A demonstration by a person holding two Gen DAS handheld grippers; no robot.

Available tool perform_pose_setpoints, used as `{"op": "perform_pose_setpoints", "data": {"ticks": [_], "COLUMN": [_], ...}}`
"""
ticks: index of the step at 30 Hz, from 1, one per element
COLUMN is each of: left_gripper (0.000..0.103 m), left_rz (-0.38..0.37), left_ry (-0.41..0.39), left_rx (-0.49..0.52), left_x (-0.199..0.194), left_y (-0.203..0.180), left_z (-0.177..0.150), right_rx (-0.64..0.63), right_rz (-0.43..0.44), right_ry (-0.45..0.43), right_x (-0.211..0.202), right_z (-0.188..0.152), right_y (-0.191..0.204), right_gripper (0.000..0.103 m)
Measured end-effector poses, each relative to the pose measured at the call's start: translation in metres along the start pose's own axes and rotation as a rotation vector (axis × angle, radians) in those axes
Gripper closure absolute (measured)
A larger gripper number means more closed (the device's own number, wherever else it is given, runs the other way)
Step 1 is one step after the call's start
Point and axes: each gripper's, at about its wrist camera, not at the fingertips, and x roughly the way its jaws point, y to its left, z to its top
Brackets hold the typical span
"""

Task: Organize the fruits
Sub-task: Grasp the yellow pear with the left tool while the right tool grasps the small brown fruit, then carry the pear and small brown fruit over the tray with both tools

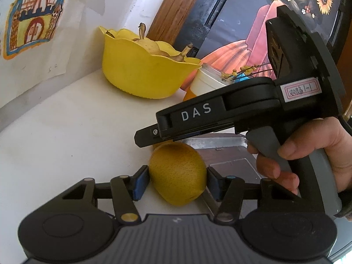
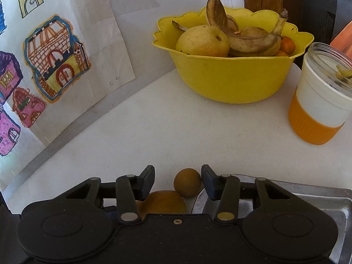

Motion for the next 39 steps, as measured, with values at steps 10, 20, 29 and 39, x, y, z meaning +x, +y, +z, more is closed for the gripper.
{"op": "perform_pose_setpoints", "data": {"ticks": [10, 20, 29, 39], "left_gripper": [0.043, 0.043, 0.043, 0.044], "left_rz": [0.002, -0.003, -0.007, -0.015], "left_ry": [0.007, 0.01, 0.003, -0.008], "left_rx": [-0.01, -0.024, -0.07, -0.1], "left_x": [0.003, 0.003, 0.0, -0.004], "left_y": [0.0, 0.002, 0.009, 0.01], "left_z": [0.005, 0.004, 0.004, 0.0], "right_rx": [-0.036, 0.001, 0.026, 0.081], "right_rz": [-0.036, -0.064, -0.07, -0.046], "right_ry": [0.019, 0.011, -0.011, -0.079], "right_x": [0.009, 0.005, -0.007, -0.046], "right_z": [0.0, -0.004, -0.002, -0.019], "right_y": [0.009, 0.008, 0.01, -0.007], "right_gripper": [0.062, 0.074, 0.074, 0.074]}}
